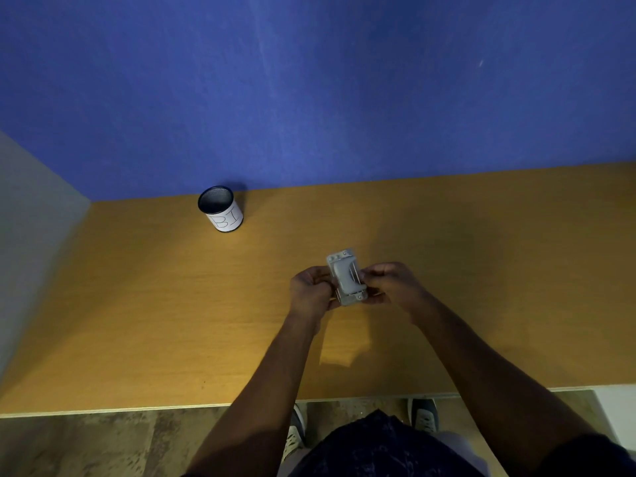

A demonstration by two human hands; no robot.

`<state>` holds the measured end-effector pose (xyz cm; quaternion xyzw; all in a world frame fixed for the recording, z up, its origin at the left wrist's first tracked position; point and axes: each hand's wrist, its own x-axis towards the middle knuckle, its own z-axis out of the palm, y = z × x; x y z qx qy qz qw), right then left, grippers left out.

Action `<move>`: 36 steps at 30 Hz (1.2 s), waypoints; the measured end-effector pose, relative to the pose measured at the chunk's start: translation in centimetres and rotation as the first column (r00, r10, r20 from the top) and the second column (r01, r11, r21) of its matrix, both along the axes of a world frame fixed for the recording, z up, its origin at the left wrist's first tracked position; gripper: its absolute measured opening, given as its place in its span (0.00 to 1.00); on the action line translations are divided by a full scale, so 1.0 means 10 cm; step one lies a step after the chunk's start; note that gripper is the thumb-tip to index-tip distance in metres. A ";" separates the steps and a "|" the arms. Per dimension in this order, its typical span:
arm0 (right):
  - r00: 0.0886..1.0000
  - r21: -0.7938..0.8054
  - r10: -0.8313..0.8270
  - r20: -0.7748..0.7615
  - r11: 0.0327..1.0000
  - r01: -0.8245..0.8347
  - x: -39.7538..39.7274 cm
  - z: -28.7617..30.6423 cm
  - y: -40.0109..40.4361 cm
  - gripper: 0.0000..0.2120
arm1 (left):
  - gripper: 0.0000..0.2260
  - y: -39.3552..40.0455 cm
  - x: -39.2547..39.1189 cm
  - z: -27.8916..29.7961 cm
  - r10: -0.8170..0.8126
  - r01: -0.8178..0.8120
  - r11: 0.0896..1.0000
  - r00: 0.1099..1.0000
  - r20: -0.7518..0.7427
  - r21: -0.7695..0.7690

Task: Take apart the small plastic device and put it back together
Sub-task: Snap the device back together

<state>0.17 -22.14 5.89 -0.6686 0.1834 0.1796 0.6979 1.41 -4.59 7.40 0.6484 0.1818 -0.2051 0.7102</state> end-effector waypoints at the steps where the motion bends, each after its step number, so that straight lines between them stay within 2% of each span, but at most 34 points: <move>1: 1.000 -0.025 0.014 0.007 1.000 -0.014 0.00 -0.01 0.00 0.04 | 0.15 -0.02 -0.01 -0.01 0.014 -0.014 1.000 1.000 -0.007 0.015; 4: 1.000 -0.146 0.016 0.025 0.989 -0.013 0.02 -0.02 0.03 0.09 | 0.14 -0.09 -0.04 -0.05 0.041 -0.040 0.998 0.999 -0.009 0.052; 6: 1.000 -0.163 -0.007 0.014 0.987 0.009 0.03 -0.03 0.02 0.10 | 0.14 -0.10 -0.04 -0.09 0.050 -0.050 0.997 0.999 -0.011 0.056; 10: 0.995 0.001 -0.094 -0.030 0.996 0.094 0.03 -0.06 0.00 0.12 | 0.11 -0.10 -0.01 -0.14 0.117 -0.122 0.991 0.989 -0.092 -0.050; 13: 0.985 0.205 -0.168 -0.050 0.963 0.174 -0.01 -0.09 0.00 0.05 | 0.08 -0.09 0.02 -0.15 0.201 -0.232 0.949 0.966 -0.161 -0.213; 16: 0.989 0.304 -0.145 -0.014 0.942 0.142 -0.05 -0.11 -0.02 0.10 | 0.09 -0.09 0.03 -0.17 0.250 -0.300 0.904 0.949 -0.192 -0.304; 20: 0.993 0.175 -0.111 0.042 0.979 0.102 -0.05 -0.09 -0.02 0.14 | 0.11 -0.14 -0.01 -0.19 0.225 -0.283 0.905 0.952 -0.208 -0.317; 25: 0.997 0.060 -0.064 0.034 0.996 0.062 -0.04 -0.08 -0.09 0.17 | 0.14 -0.10 -0.07 -0.24 0.091 -0.182 0.916 0.962 -0.258 -0.357; 29: 0.997 -0.052 -0.051 0.065 0.997 0.054 -0.01 -0.07 -0.17 0.18 | 0.07 0.05 -0.04 -0.26 0.060 -0.180 0.899 0.953 -0.296 -0.398; 33: 0.999 -0.157 -0.035 0.034 0.987 0.040 0.00 -0.10 -0.19 0.18 | 0.09 0.09 -0.03 -0.33 0.037 -0.086 0.978 0.969 -0.246 -0.192; 36: 0.998 -0.148 -0.057 0.000 0.987 0.057 -0.02 -0.14 -0.17 0.17 | 0.07 0.06 -0.04 -0.39 0.095 -0.119 0.988 0.969 -0.228 -0.095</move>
